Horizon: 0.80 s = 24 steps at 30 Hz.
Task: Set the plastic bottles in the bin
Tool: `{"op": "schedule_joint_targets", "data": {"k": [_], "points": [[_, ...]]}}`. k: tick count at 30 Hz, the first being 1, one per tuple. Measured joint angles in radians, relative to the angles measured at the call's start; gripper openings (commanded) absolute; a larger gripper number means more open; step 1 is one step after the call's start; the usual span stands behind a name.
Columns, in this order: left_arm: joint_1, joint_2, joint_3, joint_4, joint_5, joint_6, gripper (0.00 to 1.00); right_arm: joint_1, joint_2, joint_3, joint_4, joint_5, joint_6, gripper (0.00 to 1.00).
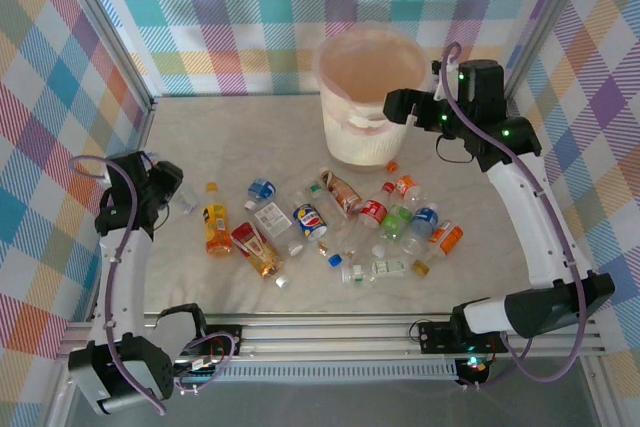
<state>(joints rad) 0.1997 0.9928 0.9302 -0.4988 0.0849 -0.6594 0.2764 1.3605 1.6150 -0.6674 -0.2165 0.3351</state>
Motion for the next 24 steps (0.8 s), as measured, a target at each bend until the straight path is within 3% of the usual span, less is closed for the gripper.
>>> {"op": "schedule_joint_targets", "data": {"k": [5, 11, 24], "points": [[-0.182, 0.04, 0.083, 0.099, 0.005, -0.082, 0.26, 0.01, -0.017, -0.073, 0.133, -0.163, 0.027, 1.0], [-0.349, 0.235, 0.293, 0.208, 0.005, -0.146, 0.26, 0.079, 0.002, -0.106, 0.247, -0.3, 0.048, 1.0], [-0.542, 0.512, 0.605, 0.325, 0.092, -0.22, 0.26, 0.253, 0.233, 0.007, 0.316, -0.344, 0.022, 1.0]]}}
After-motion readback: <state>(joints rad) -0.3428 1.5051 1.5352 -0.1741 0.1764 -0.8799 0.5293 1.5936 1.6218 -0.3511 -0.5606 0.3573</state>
